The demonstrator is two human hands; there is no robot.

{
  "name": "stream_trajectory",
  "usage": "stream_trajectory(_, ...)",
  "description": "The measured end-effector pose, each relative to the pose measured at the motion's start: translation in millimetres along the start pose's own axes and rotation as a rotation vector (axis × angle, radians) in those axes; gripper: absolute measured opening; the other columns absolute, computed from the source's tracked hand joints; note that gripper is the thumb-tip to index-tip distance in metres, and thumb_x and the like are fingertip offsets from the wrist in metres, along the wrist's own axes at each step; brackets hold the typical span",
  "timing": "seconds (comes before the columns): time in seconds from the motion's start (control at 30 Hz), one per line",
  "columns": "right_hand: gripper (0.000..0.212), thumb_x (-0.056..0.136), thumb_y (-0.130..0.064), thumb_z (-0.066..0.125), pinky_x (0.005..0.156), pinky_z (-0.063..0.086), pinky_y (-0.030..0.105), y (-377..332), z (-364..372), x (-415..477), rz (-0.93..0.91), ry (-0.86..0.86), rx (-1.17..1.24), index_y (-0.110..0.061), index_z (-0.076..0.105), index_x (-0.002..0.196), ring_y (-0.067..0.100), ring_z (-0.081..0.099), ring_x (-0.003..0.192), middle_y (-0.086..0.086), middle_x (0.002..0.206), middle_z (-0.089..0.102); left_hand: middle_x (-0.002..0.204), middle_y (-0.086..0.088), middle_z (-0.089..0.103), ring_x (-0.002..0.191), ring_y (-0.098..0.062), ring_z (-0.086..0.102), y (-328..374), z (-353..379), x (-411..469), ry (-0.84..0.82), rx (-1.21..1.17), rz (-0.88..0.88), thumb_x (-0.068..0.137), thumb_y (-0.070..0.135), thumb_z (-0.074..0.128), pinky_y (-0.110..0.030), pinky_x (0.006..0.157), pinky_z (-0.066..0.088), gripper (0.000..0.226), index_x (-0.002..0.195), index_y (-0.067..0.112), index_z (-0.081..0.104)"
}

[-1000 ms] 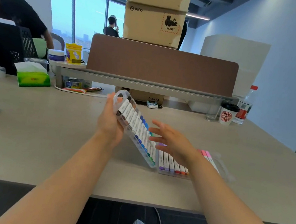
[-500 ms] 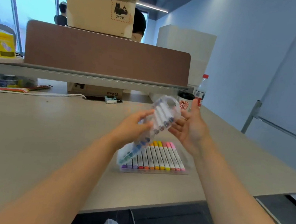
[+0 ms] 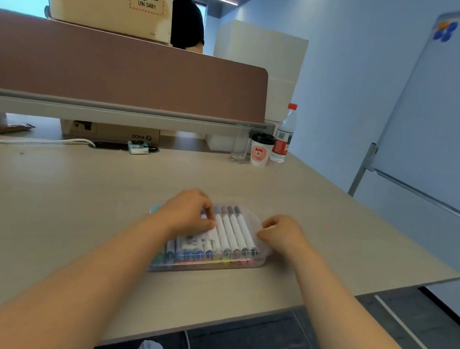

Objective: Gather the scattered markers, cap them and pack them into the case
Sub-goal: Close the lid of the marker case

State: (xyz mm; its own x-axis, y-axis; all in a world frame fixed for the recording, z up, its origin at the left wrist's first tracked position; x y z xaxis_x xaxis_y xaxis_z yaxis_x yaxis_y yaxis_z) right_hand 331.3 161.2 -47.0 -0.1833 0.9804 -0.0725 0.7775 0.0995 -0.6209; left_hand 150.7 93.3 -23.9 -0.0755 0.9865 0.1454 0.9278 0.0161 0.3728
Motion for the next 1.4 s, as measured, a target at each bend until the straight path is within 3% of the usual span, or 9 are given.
stream_trajectory(0.17,0.024,0.085,-0.009,0.059,0.074,0.045,0.028,-3.8,4.6,8.8,-0.025,-0.112,-0.020,0.001,0.065,0.106,0.022,0.056,0.084,0.009,0.090,0.060,0.135,-0.001,0.047,0.112,-0.017,0.049,-8.8,5.8,11.2,-0.244,-0.024,-0.055,0.086,0.036,0.063,-0.028,0.089,0.039,0.048,0.128,0.024,0.044)
stream_trajectory(0.33,0.025,0.093,-0.019,0.053,0.073,0.049,0.035,-4.3,8.4,32.2,0.010,-0.117,0.101,-0.005,0.060,0.072,0.025,0.053,0.069,0.010,0.068,0.056,0.139,0.005,0.041,0.127,-0.018,0.041,-7.0,10.3,23.4,-0.419,-0.016,0.039,0.088,0.034,0.060,-0.033,0.101,0.033,0.052,0.137,0.034,0.041)
stream_trajectory(0.5,0.023,0.087,-0.022,0.064,0.059,0.044,0.028,-6.8,10.7,44.4,0.031,-0.169,0.078,0.001,0.065,0.091,0.020,0.050,0.058,0.012,0.072,0.057,0.121,0.007,0.049,0.113,-0.015,0.050,-14.7,14.3,41.2,-0.358,-0.154,0.035,0.087,0.036,0.061,-0.028,0.093,0.041,0.030,0.115,0.032,0.052)
stream_trajectory(0.63,0.027,0.087,-0.015,0.063,0.058,0.046,0.025,-9.6,13.6,53.0,0.010,-0.178,0.196,0.005,0.065,0.105,0.019,0.056,0.067,0.016,0.086,0.065,0.133,0.002,0.046,0.112,-0.015,0.049,-24.6,14.1,53.0,-0.357,-0.152,-0.059,0.083,0.042,0.064,-0.030,0.097,0.041,0.066,0.138,0.025,0.032)
stream_trajectory(0.73,0.022,0.091,-0.010,0.056,0.052,0.046,0.022,-13.4,14.3,62.0,-0.029,-0.191,0.356,0.008,0.064,0.102,0.014,0.053,0.056,0.008,0.070,0.059,0.139,-0.002,0.045,0.124,-0.020,0.046,-32.2,10.8,60.3,-0.407,-0.076,-0.117,0.083,0.052,0.058,-0.035,0.104,0.036,0.076,0.145,0.024,0.023)
stream_trajectory(0.87,0.023,0.094,-0.016,0.055,0.046,0.044,0.014,-25.3,7.8,76.3,-0.122,-0.147,0.467,0.001,0.064,0.108,0.009,0.051,0.055,0.006,0.072,0.059,0.102,0.002,0.065,0.095,-0.016,0.060,-34.7,6.7,71.8,-0.438,-0.139,-0.111,0.083,0.055,0.053,-0.029,0.086,0.044,0.044,0.106,0.017,0.059)
stream_trajectory(0.97,0.024,0.091,-0.016,0.060,0.049,0.047,0.012,-36.5,-4.6,87.4,-0.207,-0.082,0.531,-0.002,0.063,0.111,0.007,0.054,0.058,0.004,0.078,0.062,0.086,-0.001,0.064,0.080,-0.014,0.058,-33.8,2.8,86.2,-0.347,-0.247,-0.142,0.087,0.059,0.042,-0.030,0.077,0.044,0.048,0.090,0.015,0.061)
stream_trajectory(1.1,0.026,0.088,-0.008,0.063,0.056,0.052,0.011,-42.2,-18.3,97.5,-0.282,0.017,0.619,-0.001,0.064,0.113,0.006,0.059,0.057,0.001,0.075,0.063,0.060,-0.001,0.049,0.059,-0.013,0.046,-27.6,-8.9,109.3,-0.060,-0.088,-0.115,0.091,0.057,0.034,-0.026,0.056,0.033,0.054,0.060,0.015,0.048)
stream_trajectory(1.4,0.028,0.087,-0.004,0.062,0.062,0.054,0.014,-30.3,-7.7,98.6,-0.322,0.041,0.700,-0.005,0.065,0.115,0.000,0.064,0.059,-0.001,0.088,0.069,0.056,-0.001,0.053,0.057,-0.015,0.048,-27.1,-17.1,113.5,-0.010,-0.044,-0.093,0.087,0.059,0.044,-0.029,0.057,0.035,0.053,0.060,0.015,0.052)
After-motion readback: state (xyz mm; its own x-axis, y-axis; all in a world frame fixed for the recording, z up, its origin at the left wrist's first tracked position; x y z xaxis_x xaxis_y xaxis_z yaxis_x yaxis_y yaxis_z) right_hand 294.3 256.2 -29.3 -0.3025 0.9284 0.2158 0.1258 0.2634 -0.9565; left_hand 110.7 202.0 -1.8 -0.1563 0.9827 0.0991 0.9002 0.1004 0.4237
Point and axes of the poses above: each hand's wrist, its own x-axis towards the middle knuckle, its own z-axis out of the palm, y = z × x, the point moved 6 cm from there along x, towards the middle knuckle
